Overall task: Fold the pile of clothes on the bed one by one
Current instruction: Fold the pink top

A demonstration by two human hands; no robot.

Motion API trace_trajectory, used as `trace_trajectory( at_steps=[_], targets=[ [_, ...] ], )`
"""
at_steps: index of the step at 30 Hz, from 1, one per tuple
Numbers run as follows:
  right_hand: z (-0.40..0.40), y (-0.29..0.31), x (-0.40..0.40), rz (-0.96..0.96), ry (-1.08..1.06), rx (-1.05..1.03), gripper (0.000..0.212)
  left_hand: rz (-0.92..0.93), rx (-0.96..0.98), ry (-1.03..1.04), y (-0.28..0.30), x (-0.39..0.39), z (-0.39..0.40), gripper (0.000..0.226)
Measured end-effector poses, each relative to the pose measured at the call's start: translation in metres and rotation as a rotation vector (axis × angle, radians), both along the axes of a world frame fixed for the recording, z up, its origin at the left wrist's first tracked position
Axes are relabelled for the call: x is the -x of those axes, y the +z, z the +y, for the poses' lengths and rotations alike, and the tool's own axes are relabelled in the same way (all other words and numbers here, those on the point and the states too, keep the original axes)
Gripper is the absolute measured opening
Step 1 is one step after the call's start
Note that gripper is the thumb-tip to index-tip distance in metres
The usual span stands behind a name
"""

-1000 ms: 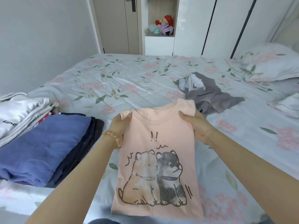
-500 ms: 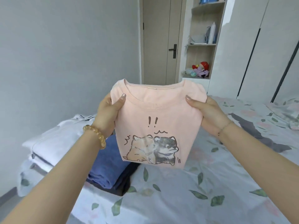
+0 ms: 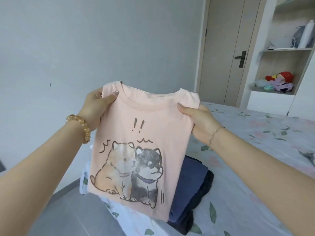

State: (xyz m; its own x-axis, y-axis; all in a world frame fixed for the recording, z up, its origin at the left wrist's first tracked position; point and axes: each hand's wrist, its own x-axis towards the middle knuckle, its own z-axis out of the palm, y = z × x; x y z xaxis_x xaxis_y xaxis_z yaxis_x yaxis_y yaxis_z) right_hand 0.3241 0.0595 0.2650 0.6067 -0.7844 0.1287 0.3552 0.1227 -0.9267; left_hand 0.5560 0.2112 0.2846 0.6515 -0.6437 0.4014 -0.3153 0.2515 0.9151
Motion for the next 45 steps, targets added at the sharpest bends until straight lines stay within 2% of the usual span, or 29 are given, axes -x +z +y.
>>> trace_trajectory(
  at_steps=[4,9,12,14,16,17,19,23,25,27,28,31,34,36,39,42,45],
  targets=[
    [-0.010,-0.035,-0.060,0.053,0.069,-0.042,0.030,-0.084,-0.063,0.086,-0.009,-0.052,-0.006,0.012],
    [-0.045,-0.066,-0.115,-0.027,0.029,-0.116,0.025,-0.225,-0.117,0.154,-0.011,-0.102,-0.072,0.005],
    [-0.089,-0.089,-0.139,-0.003,-0.092,-0.121,0.026,-0.348,-0.209,0.206,-0.035,-0.129,-0.135,0.021],
    [-0.116,-0.115,-0.152,0.102,-0.152,-0.110,0.038,-0.419,-0.385,0.253,-0.072,-0.147,-0.176,0.018],
    [-0.133,-0.154,-0.160,0.237,-0.105,-0.195,0.072,-0.457,-0.741,0.308,-0.127,-0.163,-0.199,0.054],
    [-0.140,-0.176,-0.162,0.271,-0.079,-0.245,0.086,-0.460,-0.899,0.288,-0.154,-0.168,-0.203,0.062],
    [-0.143,-0.206,-0.162,0.270,-0.058,-0.268,0.083,-0.459,-1.034,0.229,-0.188,-0.170,-0.193,0.059],
    [-0.129,-0.220,-0.161,0.164,-0.114,-0.271,0.070,-0.390,-0.945,0.185,-0.185,-0.170,-0.144,0.060],
    [-0.118,-0.219,-0.162,0.100,-0.213,-0.281,0.053,-0.389,-0.981,0.177,-0.177,-0.170,-0.111,0.056],
    [-0.103,-0.219,-0.165,0.096,-0.266,-0.321,0.052,-0.357,-1.051,0.248,-0.178,-0.174,-0.078,0.053],
    [-0.095,-0.218,-0.166,0.123,-0.261,-0.356,0.052,-0.340,-1.092,0.312,-0.180,-0.176,-0.063,0.055],
    [-0.081,-0.211,-0.171,0.271,-0.182,-0.361,0.036,-0.284,-1.203,0.498,-0.185,-0.179,-0.026,0.064],
    [-0.080,-0.203,-0.171,0.397,-0.188,-0.224,0.041,-0.152,-1.105,0.419,-0.190,-0.176,-0.019,0.061],
    [-0.083,-0.199,-0.167,0.397,-0.216,-0.105,0.035,-0.218,-1.077,0.415,-0.192,-0.169,-0.022,0.052],
    [-0.090,-0.194,-0.163,0.384,-0.207,0.014,0.025,-0.449,-1.092,0.500,-0.185,-0.163,-0.028,0.040],
    [-0.096,-0.184,-0.166,0.264,-0.121,-0.111,0.026,-0.534,-0.937,0.582,-0.165,-0.167,-0.034,0.032],
    [-0.096,-0.166,-0.174,0.052,-0.031,-0.344,0.003,-0.627,-0.724,0.666,-0.133,-0.180,-0.043,0.026]
  ],
)
